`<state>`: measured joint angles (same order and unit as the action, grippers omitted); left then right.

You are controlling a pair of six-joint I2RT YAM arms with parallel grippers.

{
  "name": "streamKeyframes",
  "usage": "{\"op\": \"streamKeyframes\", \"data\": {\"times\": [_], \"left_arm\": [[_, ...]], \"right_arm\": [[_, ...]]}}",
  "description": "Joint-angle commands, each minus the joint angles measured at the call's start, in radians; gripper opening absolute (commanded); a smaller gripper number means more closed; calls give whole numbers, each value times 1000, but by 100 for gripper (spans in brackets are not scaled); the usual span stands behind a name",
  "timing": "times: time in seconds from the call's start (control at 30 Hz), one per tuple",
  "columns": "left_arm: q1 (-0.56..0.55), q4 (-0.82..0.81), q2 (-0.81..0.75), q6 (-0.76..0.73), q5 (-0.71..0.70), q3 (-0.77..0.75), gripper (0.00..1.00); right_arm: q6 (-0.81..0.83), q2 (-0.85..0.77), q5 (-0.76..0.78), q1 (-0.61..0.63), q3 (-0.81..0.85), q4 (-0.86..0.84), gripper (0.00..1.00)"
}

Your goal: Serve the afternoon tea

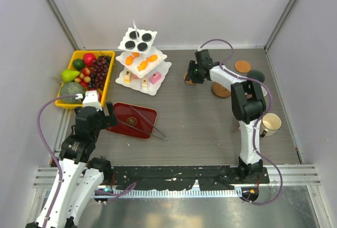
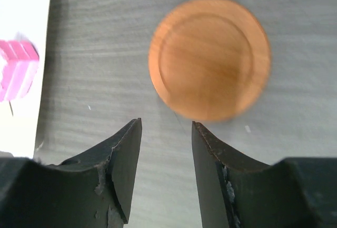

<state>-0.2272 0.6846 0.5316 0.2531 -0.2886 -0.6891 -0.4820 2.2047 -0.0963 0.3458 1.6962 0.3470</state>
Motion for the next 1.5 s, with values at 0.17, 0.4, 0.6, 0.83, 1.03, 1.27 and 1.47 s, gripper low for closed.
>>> {"op": "streamKeyframes", "data": {"times": [0.17, 0.4, 0.6, 0.83, 1.03, 1.27, 1.47], "left_arm": [[-4, -51, -18, -11, -15, -1, 98], [-4, -51, -24, -11, -27, 2, 98], [-3, -51, -22, -8, -23, 3, 98], [-4, -53, -21, -8, -18, 3, 98], [-4, -53, -21, -9, -15, 2, 98], [-4, -53, -19, -9, -17, 0, 98], [-11, -51, -16, -8, -17, 3, 98]], "right_arm": [[-188, -226, 156, -39, -270, -144, 45], [-342, -175, 182, -45, -309, -249, 41], [-420, -128, 178, -67, -320, -321, 40], [-432, -51, 164, -77, -267, -286, 37], [-412, -5, 135, -76, -216, -263, 28], [-419, 7, 132, -76, -184, -260, 23], [-246, -57, 185, -111, -99, -149, 40]]}}
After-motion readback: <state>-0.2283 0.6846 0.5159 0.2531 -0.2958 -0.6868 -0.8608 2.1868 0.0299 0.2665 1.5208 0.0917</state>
